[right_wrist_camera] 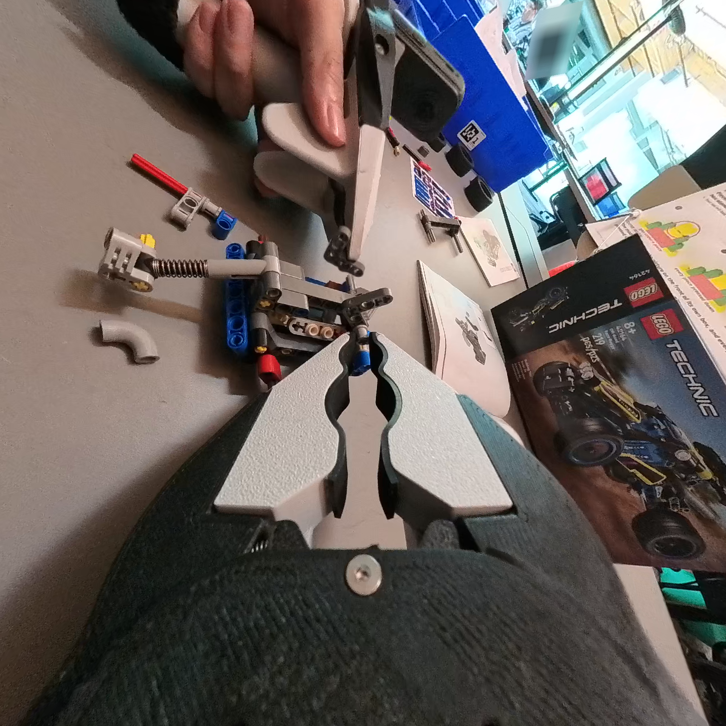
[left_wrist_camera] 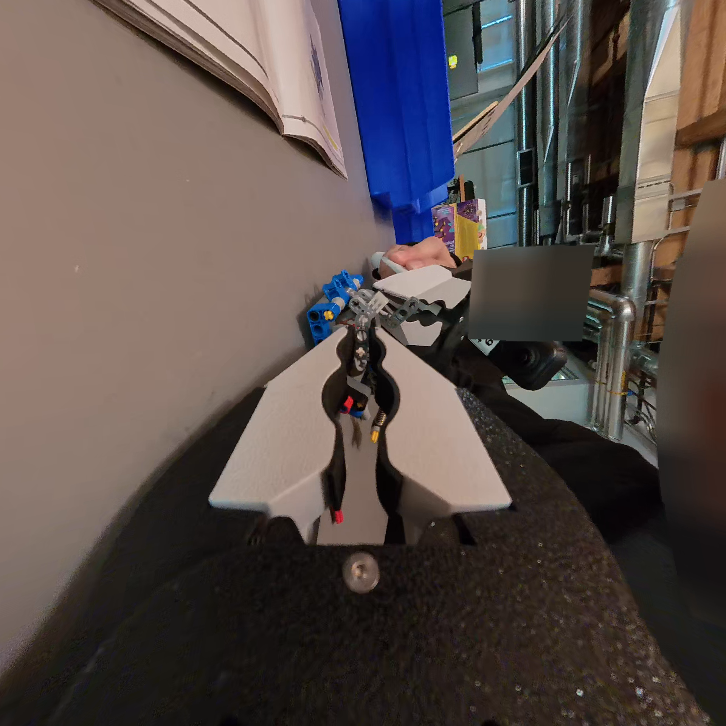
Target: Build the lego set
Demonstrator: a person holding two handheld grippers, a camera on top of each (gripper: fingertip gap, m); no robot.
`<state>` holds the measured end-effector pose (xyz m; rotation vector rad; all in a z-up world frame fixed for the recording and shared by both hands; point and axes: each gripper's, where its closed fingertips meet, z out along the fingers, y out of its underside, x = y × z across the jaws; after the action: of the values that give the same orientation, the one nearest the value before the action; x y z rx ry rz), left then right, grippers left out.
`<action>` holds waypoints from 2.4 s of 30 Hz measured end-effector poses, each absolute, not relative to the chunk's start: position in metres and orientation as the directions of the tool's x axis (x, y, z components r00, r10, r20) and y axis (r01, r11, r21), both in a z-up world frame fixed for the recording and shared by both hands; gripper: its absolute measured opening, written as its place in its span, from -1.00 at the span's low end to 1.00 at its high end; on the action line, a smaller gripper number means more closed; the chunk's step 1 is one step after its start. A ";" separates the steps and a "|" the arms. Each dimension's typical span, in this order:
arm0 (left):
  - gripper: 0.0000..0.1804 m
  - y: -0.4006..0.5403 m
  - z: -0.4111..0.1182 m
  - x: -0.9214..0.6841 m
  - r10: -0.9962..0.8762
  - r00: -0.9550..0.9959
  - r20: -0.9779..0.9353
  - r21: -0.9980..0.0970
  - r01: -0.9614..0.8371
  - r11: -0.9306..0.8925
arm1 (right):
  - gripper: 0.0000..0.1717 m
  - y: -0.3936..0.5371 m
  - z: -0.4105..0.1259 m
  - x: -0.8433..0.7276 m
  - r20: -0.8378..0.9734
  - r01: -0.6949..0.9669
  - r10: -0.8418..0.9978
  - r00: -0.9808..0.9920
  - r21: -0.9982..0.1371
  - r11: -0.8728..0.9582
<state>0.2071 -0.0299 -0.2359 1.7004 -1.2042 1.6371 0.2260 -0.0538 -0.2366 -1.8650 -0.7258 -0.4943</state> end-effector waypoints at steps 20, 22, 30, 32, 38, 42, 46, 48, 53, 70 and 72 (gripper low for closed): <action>-0.97 -0.029 -0.237 0.206 -0.354 -0.142 0.924 -0.330 -0.762 -0.556 | -0.95 -0.054 -0.242 0.227 0.607 0.656 0.251 0.754 -0.677 -0.333; -0.97 -0.029 -0.234 0.205 -0.350 -0.149 0.925 -0.336 -0.752 -0.567 | -0.95 -0.054 -0.242 0.226 0.607 0.655 0.250 0.755 -0.678 -0.333; -0.97 -0.033 -0.232 0.202 -0.336 -0.160 0.928 -0.338 -0.741 -0.580 | -0.95 -0.052 -0.241 0.224 0.644 0.685 0.245 0.725 -0.640 -0.347; -0.97 -0.033 -0.233 0.202 -0.343 -0.159 0.926 -0.342 -0.740 -0.580 | -0.95 -0.052 -0.242 0.225 0.657 0.695 0.241 0.715 -0.625 -0.356; -0.96 -0.036 -0.234 0.198 -0.327 -0.135 0.935 -0.316 -0.736 -0.599 | -0.95 -0.054 -0.242 0.223 0.642 0.658 0.198 0.740 -0.634 -0.406; -0.96 -0.036 -0.234 0.196 -0.339 -0.121 0.933 -0.316 -0.726 -0.610 | -0.95 -0.053 -0.242 0.226 0.636 0.635 0.167 0.753 -0.637 -0.436; -0.97 -0.037 -0.233 0.197 -0.352 -0.120 0.928 -0.327 -0.714 -0.619 | -0.96 -0.052 -0.240 0.224 0.632 0.636 0.172 0.756 -0.646 -0.423; -0.97 -0.037 -0.232 0.198 -0.348 -0.124 0.929 -0.327 -0.714 -0.619 | -0.95 -0.052 -0.240 0.223 0.644 0.647 0.175 0.745 -0.635 -0.422; -0.96 -0.031 -0.235 0.201 -0.331 -0.083 0.940 -0.293 -0.694 -0.658 | -0.96 -0.052 -0.240 0.226 0.640 0.636 0.161 0.752 -0.639 -0.433; -0.97 -0.033 -0.235 0.201 -0.280 -0.115 0.953 -0.262 -0.774 -0.577 | -0.96 -0.051 -0.241 0.224 0.679 0.674 0.175 0.713 -0.593 -0.441; -0.97 -0.033 -0.235 0.200 -0.297 -0.149 0.943 -0.292 -0.800 -0.525 | -0.96 -0.051 -0.242 0.222 0.670 0.672 0.185 0.719 -0.602 -0.432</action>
<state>0.1996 -0.0333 -0.2345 1.7280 -1.2349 1.7162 0.2224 -0.0512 -0.2421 -1.9774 -0.6551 -0.6486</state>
